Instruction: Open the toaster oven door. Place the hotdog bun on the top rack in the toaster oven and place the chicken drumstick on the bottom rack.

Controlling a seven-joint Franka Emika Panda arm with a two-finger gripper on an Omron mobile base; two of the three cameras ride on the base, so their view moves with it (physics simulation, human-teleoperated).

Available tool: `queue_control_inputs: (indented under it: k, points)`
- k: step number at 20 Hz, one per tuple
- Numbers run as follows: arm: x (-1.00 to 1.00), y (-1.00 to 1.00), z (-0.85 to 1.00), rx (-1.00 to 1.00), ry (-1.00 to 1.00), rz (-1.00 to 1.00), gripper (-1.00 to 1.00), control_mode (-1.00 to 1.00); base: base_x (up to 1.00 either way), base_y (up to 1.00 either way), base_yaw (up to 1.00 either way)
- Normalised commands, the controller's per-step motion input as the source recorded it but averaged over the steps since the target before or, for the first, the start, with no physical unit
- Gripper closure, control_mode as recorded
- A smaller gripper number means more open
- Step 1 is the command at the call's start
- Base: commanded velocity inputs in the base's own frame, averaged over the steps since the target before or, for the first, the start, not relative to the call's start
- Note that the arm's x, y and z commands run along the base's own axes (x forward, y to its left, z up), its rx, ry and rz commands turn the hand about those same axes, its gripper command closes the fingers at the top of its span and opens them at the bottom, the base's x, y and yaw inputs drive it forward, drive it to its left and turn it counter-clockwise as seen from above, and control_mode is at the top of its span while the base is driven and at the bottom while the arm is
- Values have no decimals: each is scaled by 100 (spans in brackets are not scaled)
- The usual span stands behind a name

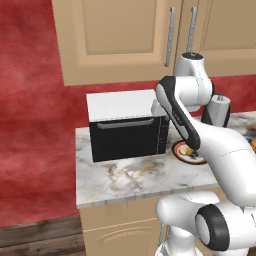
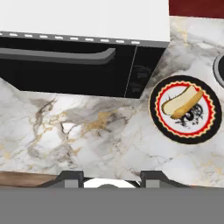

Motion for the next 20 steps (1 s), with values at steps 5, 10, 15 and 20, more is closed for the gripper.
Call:
queue_control_inputs:
  k: [5, 10, 15, 20]
  points:
    - [0, 0, -8, 0, 1, 0, -100, -100, 0, 0, 0]
    - [-21, 0, -43, 20, 4, 0, -100, -100, 0, 0, 0]
    - [-7, 2, -20, 47, -13, -14, -100, -100, 0, 0, 0]
    - [6, -30, -2, 53, -12, -6, -100, -100, 0, 0, 0]
